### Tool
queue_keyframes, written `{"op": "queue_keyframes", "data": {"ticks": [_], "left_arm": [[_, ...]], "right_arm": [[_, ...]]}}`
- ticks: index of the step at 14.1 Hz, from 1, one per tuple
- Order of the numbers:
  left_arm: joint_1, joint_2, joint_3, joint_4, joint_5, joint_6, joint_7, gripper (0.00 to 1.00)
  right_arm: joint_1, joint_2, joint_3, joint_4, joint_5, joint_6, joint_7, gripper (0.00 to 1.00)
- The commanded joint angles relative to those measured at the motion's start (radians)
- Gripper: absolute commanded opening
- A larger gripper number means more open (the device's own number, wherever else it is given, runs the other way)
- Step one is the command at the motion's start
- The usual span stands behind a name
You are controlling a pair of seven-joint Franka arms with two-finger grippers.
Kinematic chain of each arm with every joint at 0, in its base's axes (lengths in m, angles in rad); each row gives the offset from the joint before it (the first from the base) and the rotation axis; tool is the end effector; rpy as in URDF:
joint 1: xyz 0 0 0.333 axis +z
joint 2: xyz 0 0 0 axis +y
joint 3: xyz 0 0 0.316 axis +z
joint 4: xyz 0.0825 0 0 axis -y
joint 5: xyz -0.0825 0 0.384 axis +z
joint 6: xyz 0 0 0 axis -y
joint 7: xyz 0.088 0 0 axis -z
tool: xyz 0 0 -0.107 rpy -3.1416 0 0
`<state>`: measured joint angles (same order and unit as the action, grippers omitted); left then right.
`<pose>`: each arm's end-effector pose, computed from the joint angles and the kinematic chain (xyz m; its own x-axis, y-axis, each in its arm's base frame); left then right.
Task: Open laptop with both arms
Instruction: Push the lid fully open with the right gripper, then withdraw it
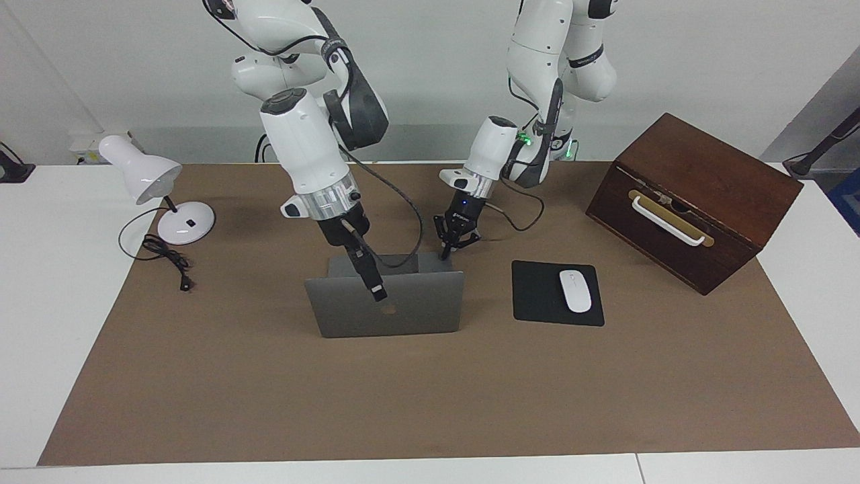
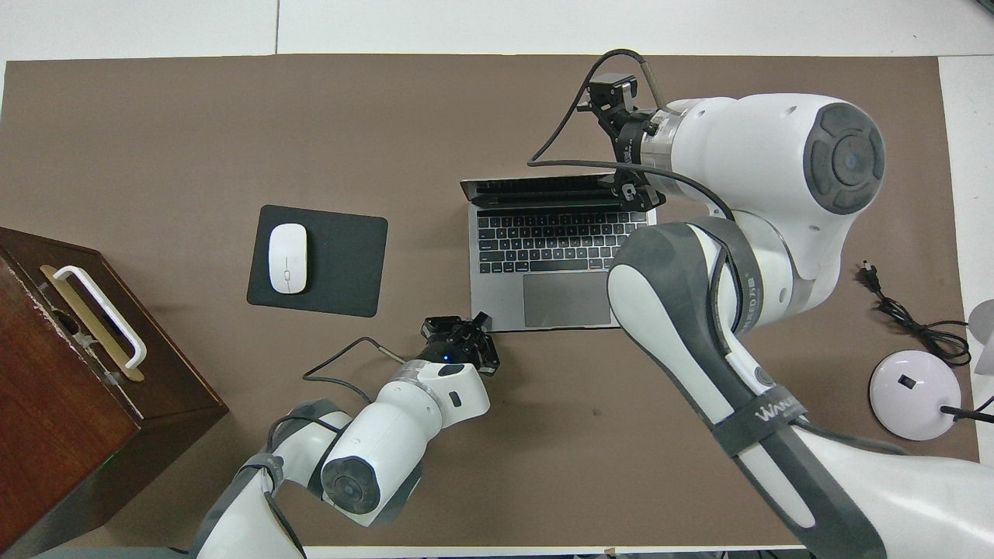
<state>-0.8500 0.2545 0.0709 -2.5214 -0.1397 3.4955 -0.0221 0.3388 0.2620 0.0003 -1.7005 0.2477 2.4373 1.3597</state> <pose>0.3742 -0.3461 0.2667 0.6245 -0.4213 0.6576 -0.5920 -0.8046 0.0468 0.6365 0.2251 0.4916 0.4160 -0.9000 -0.1304 -0.8236 -0.3122 -0.4735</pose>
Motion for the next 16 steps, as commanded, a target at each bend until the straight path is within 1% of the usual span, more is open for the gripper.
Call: {"op": "queue_keyframes", "data": {"ticks": [1, 9, 13, 16], "left_arm": [[0.016, 0.074, 0.004, 0.021, 0.014, 0.011, 0.013, 0.0], [0.016, 0.074, 0.003, 0.021, 0.014, 0.011, 0.013, 0.0], [0.016, 0.074, 0.003, 0.02, 0.014, 0.011, 0.013, 0.0], [0.016, 0.074, 0.003, 0.02, 0.014, 0.011, 0.013, 0.0]], "right_arm": [[-0.03, 0.028, 0.012, 0.045, 0.025, -0.018, -0.05, 1.0], [-0.043, 0.029, 0.012, 0.054, 0.025, -0.032, -0.077, 1.0], [-0.075, 0.031, 0.012, 0.102, 0.027, -0.108, -0.154, 1.0], [-0.095, 0.048, 0.012, 0.156, 0.027, -0.171, -0.215, 1.0]]}}
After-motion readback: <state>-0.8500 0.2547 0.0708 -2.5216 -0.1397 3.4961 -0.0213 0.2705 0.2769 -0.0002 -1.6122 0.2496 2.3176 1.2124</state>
